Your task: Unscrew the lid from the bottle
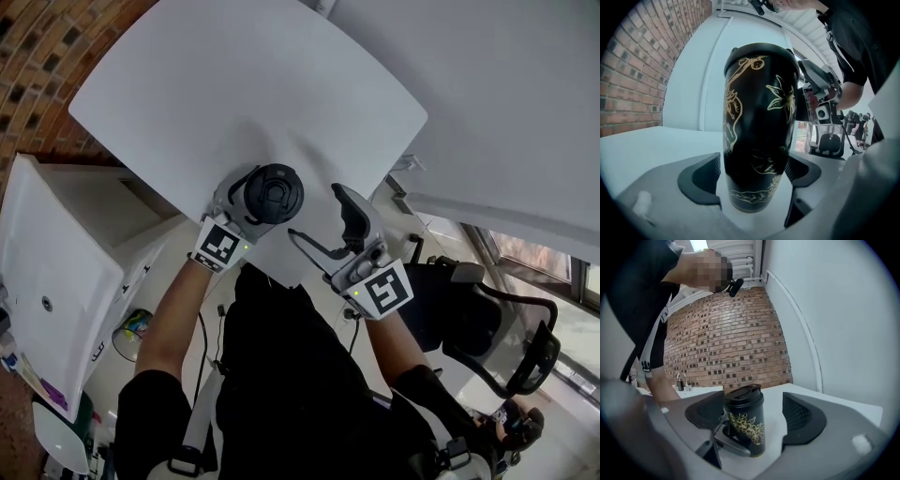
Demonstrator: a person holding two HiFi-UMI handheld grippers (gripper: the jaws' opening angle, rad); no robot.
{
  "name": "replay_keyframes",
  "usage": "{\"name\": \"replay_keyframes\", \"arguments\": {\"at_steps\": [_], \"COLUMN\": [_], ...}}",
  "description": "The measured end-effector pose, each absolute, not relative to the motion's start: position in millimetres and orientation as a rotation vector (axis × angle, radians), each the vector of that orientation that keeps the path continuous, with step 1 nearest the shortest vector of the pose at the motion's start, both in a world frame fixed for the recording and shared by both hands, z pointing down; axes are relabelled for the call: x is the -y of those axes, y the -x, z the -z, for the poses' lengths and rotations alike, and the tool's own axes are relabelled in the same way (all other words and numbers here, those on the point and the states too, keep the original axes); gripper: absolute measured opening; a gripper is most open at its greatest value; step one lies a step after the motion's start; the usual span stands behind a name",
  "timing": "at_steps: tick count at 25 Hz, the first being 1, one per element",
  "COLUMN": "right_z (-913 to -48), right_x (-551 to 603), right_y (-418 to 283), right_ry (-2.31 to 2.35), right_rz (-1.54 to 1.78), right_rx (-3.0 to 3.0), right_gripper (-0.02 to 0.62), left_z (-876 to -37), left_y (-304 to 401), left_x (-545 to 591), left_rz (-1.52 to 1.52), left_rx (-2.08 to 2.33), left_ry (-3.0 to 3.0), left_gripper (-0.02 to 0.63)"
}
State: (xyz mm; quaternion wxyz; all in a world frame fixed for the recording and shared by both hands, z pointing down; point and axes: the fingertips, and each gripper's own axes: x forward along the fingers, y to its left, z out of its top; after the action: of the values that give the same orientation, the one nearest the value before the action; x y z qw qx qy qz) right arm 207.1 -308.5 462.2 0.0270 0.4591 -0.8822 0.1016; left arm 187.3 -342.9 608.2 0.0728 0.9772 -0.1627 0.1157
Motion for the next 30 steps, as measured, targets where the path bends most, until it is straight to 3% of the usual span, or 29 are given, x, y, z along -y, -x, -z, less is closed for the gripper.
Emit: {"name": "replay_keyframes", "arguments": {"at_steps": [7, 30], "right_z": [-478, -487], "right_x": [328, 350], "right_y": [-173, -147], "right_ry": [-1.39, -1.454], "right_rz": [-0.274, -0.116], "right_rx": [2.749, 2.764], "right_gripper": [0.456, 0.451], "left_z": [-607, -607], "left_y": [-195, -197], "left_x": [340, 338], "left_rz": [-0.339, -0.343], "left_rx": [0.401, 0.358], "left_ry": [-2.949, -2.945], "left_gripper": [0.404, 0.39]}}
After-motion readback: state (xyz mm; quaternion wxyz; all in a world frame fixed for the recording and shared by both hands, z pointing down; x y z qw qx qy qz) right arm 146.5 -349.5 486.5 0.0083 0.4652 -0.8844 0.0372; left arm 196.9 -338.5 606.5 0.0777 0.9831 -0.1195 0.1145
